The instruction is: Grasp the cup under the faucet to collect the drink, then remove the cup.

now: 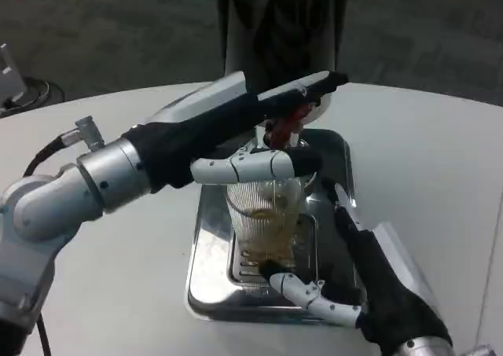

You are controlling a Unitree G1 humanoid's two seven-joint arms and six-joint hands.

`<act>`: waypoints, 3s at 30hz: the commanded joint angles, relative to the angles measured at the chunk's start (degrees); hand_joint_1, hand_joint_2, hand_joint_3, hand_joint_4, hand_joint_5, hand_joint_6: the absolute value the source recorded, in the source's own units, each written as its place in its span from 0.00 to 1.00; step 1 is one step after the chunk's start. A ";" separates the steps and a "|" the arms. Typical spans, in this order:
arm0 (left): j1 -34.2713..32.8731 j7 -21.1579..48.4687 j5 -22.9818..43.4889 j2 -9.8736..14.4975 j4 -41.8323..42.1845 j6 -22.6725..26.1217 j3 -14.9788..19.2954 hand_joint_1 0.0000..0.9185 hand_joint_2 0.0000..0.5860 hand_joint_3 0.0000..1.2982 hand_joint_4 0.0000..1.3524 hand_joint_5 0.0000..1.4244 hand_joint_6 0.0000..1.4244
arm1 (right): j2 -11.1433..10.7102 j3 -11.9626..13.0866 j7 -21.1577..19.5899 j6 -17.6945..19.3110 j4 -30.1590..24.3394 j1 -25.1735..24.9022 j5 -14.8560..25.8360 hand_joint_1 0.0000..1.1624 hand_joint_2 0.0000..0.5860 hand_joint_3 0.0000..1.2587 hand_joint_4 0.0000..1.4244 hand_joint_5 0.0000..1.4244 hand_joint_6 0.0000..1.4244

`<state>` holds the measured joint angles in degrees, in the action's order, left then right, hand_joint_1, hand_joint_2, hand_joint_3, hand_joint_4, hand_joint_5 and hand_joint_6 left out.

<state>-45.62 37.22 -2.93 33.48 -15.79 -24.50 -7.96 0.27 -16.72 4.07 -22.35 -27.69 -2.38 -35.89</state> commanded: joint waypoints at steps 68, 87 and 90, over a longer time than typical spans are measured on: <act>-4.24 2.20 -4.10 0.33 -7.19 1.50 -4.19 0.00 0.15 0.07 0.00 0.06 0.17 | 5.13 1.39 -15.43 7.85 27.66 -19.12 10.37 0.55 0.36 0.00 0.01 0.03 0.04; -6.55 1.57 -4.72 -0.67 -13.33 -1.27 -5.53 0.00 0.15 0.07 0.00 0.06 0.17 | 4.30 3.82 -16.02 11.85 30.84 -19.59 12.87 0.55 0.35 0.00 0.00 0.03 0.04; -6.99 1.51 -4.78 -0.88 -14.36 -1.71 -5.83 0.00 0.15 0.07 0.00 0.06 0.17 | 3.84 4.09 -15.92 12.82 31.42 -19.29 13.69 0.55 0.35 0.00 0.00 0.03 0.04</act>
<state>-54.10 37.84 -3.40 32.67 -26.85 -28.29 -12.06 4.26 -12.89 -12.25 -11.20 2.82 -21.80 -23.10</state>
